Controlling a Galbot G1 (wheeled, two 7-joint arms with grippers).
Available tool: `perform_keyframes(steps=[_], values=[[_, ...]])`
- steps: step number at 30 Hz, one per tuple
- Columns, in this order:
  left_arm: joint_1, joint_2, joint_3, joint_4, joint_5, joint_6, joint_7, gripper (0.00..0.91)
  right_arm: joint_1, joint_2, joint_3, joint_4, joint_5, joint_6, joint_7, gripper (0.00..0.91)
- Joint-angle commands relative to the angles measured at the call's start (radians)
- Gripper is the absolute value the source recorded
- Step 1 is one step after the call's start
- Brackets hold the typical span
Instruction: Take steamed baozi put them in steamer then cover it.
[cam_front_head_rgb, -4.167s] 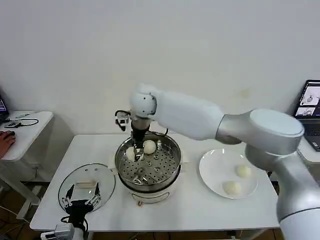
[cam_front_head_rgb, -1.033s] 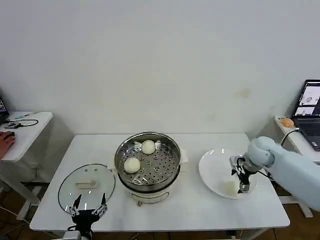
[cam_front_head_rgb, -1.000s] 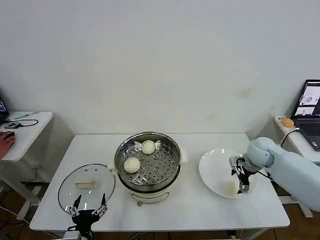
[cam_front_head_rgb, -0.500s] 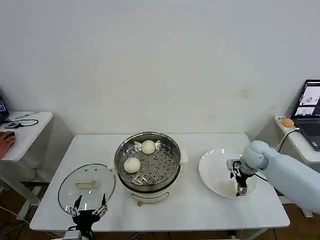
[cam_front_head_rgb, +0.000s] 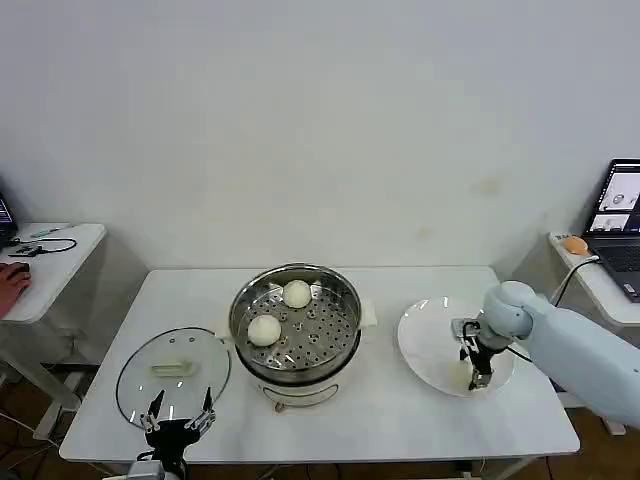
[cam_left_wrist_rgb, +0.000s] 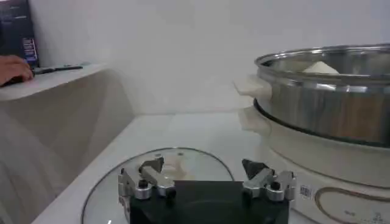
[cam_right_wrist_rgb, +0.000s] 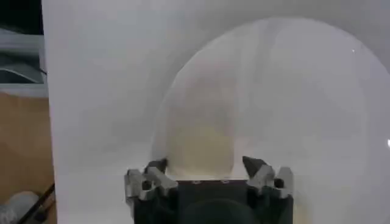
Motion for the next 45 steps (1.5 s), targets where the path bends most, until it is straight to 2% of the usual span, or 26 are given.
perform_keyframes(steps=[1, 10, 13, 16, 20, 26, 28, 30, 31, 33, 36, 37, 42, 45], values=[[-0.001, 0.001, 0.000, 0.002, 0.000, 0.000, 0.000, 0.907, 0.000, -0.004, 0.004, 0.001, 0.001, 0.000, -0.003, 0.564], [-0.015, 0.001, 0.001, -0.001, -0.002, 0.002, 0.001, 0.907, 0.077, -0.042, 0.042, 0.043, 0.051, -0.007, -0.009, 0.564], [-0.018, 0.003, 0.001, -0.001, -0.004, 0.003, 0.001, 0.907, 0.171, -0.049, 0.038, 0.067, 0.100, -0.007, -0.022, 0.564], [-0.020, 0.003, 0.000, 0.000, -0.008, 0.002, 0.000, 0.907, 0.356, -0.029, -0.032, 0.077, 0.168, -0.002, -0.030, 0.564], [-0.026, 0.000, -0.002, 0.004, -0.010, 0.002, -0.007, 0.907, 0.582, 0.066, -0.156, 0.056, 0.265, 0.017, -0.038, 0.564], [-0.027, -0.002, -0.006, -0.007, -0.019, 0.003, -0.008, 0.907, 0.741, 0.231, -0.213, 0.024, 0.392, 0.050, -0.054, 0.564], [-0.029, -0.001, -0.009, -0.007, -0.021, 0.003, -0.008, 0.907, 0.748, 0.280, -0.215, 0.011, 0.432, 0.095, -0.063, 0.564], [-0.028, 0.001, -0.013, -0.009, -0.023, 0.004, -0.010, 0.907, 0.743, 0.339, -0.222, -0.027, 0.496, 0.190, -0.081, 0.564], [-0.026, 0.001, -0.016, -0.013, -0.024, 0.005, -0.009, 0.907, 0.730, 0.383, -0.228, -0.064, 0.514, 0.317, -0.082, 0.564], [-0.022, 0.004, -0.017, -0.017, -0.026, 0.005, -0.009, 0.907, 0.716, 0.424, -0.230, -0.091, 0.499, 0.373, -0.084, 0.574], [-0.016, 0.003, -0.020, -0.017, -0.026, 0.004, -0.009, 0.907, 0.716, 0.462, -0.252, -0.101, 0.479, 0.411, -0.075, 0.574], [-0.015, 0.003, -0.021, -0.015, -0.026, 0.005, -0.010, 0.907, 0.726, 0.486, -0.271, -0.098, 0.469, 0.457, -0.073, 0.574], [-0.002, 0.001, -0.022, -0.024, -0.025, 0.010, -0.010, 0.907, 0.723, 0.532, -0.316, -0.053, 0.428, 0.502, -0.082, 0.564], [0.005, -0.003, -0.020, -0.032, -0.019, 0.010, -0.013, 0.907, 0.703, 0.557, -0.338, -0.051, 0.346, 0.562, -0.083, 0.564]])
